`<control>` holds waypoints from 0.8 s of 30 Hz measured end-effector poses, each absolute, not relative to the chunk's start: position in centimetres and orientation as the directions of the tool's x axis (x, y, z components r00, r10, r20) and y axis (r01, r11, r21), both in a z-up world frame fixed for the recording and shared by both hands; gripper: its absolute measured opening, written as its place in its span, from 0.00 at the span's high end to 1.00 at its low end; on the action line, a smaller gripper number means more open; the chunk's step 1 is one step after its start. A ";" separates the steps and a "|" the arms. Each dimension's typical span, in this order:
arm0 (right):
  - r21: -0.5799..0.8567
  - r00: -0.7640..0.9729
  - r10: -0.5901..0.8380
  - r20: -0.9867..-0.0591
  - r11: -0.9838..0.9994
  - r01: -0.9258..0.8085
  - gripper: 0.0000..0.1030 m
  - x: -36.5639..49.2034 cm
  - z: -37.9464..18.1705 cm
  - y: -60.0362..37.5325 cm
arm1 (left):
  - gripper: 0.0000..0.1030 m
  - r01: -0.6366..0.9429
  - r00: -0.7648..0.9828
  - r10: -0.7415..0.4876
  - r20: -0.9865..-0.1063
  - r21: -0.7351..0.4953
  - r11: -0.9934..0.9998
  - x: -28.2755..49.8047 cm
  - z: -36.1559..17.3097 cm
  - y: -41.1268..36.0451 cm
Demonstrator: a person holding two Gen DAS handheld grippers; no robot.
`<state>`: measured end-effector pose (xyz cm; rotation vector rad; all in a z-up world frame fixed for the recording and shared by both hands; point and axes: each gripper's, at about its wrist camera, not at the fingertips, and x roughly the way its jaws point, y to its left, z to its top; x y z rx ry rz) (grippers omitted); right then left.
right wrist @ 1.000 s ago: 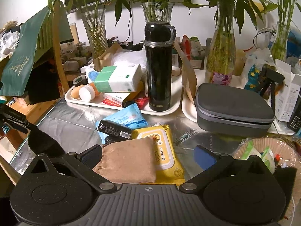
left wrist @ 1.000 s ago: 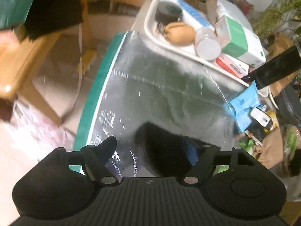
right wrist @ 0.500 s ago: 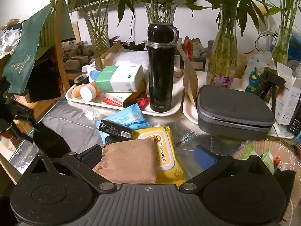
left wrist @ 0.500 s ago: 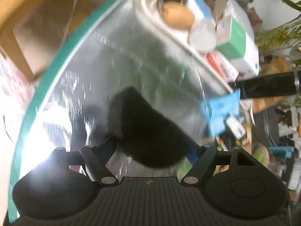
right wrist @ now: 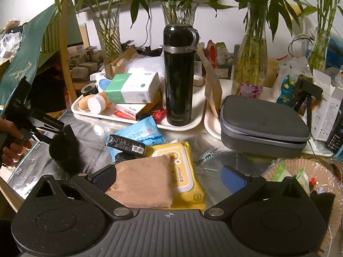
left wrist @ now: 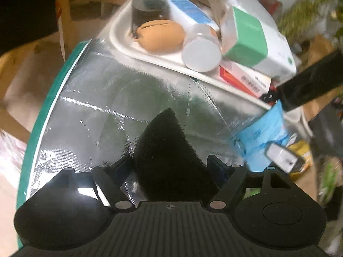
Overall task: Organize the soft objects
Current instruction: 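Lower the right gripper onto the beige cloth pouch, then close the right gripper on the beige pouch and lift it toward the box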
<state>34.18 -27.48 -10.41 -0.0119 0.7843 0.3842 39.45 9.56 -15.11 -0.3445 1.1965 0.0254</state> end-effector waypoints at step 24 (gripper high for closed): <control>0.036 0.473 0.323 -0.820 0.853 -0.521 0.86 37.7 -17.1 -22.7 | 0.41 -0.079 0.482 -0.135 -0.866 -0.196 0.977 37.7 -11.8 9.0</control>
